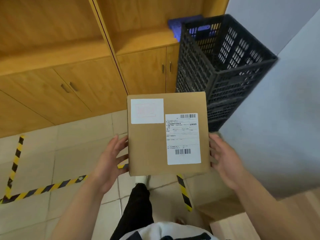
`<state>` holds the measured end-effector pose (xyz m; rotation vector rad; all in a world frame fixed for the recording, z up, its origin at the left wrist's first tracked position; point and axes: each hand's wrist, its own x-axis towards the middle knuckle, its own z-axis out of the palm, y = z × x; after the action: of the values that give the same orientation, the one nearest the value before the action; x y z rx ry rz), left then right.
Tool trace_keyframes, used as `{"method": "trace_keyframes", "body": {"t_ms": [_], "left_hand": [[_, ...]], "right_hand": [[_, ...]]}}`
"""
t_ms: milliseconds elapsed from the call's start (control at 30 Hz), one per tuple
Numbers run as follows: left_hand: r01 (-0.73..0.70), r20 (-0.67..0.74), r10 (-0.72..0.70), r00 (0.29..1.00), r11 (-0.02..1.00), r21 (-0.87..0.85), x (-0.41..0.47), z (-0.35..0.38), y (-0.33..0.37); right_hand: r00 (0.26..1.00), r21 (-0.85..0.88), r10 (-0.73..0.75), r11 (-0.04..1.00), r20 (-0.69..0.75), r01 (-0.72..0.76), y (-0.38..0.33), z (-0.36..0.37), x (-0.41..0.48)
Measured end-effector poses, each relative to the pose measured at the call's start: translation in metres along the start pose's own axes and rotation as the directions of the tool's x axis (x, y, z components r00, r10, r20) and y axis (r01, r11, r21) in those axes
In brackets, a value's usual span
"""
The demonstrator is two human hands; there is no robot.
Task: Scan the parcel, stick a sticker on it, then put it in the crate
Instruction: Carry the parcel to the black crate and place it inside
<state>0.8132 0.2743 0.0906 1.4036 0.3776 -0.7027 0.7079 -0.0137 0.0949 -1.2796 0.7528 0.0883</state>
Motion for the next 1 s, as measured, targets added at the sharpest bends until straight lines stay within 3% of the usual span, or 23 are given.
{"method": "trace_keyframes", "body": {"t_ms": [367, 567, 800, 1000], "left_hand": [[-0.047, 0.208, 0.034, 0.977, 0.997, 0.058, 0.146, -0.023, 0.142], [-0.016, 0.328, -0.021, 0.944, 0.994, 0.110, 0.220, -0.017, 0.203], [-0.015, 0.437, -0.067, 0.897, 0.983, 0.181, 0.289, 0.034, 0.253], [-0.080, 0.444, -0.047, 0.895, 0.961, 0.263, 0.337, 0.112, 0.302]], "right_hand": [[0.950, 0.039, -0.018, 0.999, -0.312, 0.031, -0.093, 0.087, 0.101], [0.923, 0.120, -0.013, 0.991, -0.385, 0.064, -0.124, 0.110, 0.142], [0.899, 0.190, -0.072, 0.967, -0.432, 0.168, -0.151, 0.092, 0.178], [0.874, 0.182, -0.109, 0.959, -0.474, 0.218, -0.193, 0.066, 0.238]]}}
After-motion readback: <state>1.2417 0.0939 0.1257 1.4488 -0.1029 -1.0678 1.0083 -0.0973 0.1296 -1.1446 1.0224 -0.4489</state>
